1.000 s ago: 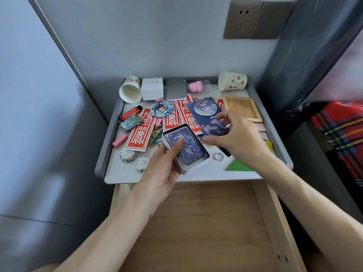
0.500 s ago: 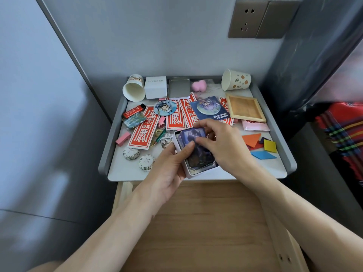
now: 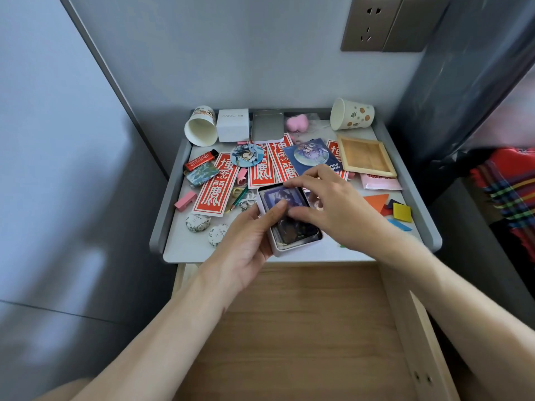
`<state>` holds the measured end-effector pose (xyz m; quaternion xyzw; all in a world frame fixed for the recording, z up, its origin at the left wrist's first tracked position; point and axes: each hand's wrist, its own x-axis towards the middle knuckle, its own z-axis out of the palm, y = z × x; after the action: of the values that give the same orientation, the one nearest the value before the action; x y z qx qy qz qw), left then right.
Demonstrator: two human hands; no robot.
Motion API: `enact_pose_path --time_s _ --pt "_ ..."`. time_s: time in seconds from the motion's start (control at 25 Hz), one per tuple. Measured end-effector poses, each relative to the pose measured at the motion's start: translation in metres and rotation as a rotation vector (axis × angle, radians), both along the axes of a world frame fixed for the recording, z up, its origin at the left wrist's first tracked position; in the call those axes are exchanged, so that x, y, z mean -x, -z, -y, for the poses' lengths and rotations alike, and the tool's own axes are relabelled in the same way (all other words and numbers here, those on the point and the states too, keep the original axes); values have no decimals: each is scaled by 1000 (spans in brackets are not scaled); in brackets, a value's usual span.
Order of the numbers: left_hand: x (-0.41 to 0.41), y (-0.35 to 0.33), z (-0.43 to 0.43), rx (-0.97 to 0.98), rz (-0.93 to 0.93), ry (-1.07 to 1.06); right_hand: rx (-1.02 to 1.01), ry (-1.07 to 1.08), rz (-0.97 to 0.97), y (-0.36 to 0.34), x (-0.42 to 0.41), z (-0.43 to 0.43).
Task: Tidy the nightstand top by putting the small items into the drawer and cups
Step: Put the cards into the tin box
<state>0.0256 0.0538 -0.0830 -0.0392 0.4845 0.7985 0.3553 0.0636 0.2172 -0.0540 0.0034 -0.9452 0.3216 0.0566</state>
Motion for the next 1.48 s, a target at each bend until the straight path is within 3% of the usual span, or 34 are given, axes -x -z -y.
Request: enact_pose_path --time_s 0.12,0.2,0.8,0.96,1.04,1.16,1.36,1.48 --pt "4 -2 4 30 -13 22 -5 -116 206 -7 -2 -13" --pt "3 -3 5 46 -24 42 -26 -123 242 -7 -2 -14" --pt "6 -14 11 90 -12 -2 28 -138 174 -4 3 -4" --pt "18 -24 18 98 10 -140 129 50 18 -5 31 1" --pt "28 -28 24 91 21 -216 25 195 -56 -5 69 -2" --pt "41 -30 37 57 45 -287 -250 263 9 2 138 -8" --pt "51 -34 50 35 63 -322 -331 371 214 24 206 -10" --pt "53 -36 53 19 77 -316 -362 428 204 22 212 -4"
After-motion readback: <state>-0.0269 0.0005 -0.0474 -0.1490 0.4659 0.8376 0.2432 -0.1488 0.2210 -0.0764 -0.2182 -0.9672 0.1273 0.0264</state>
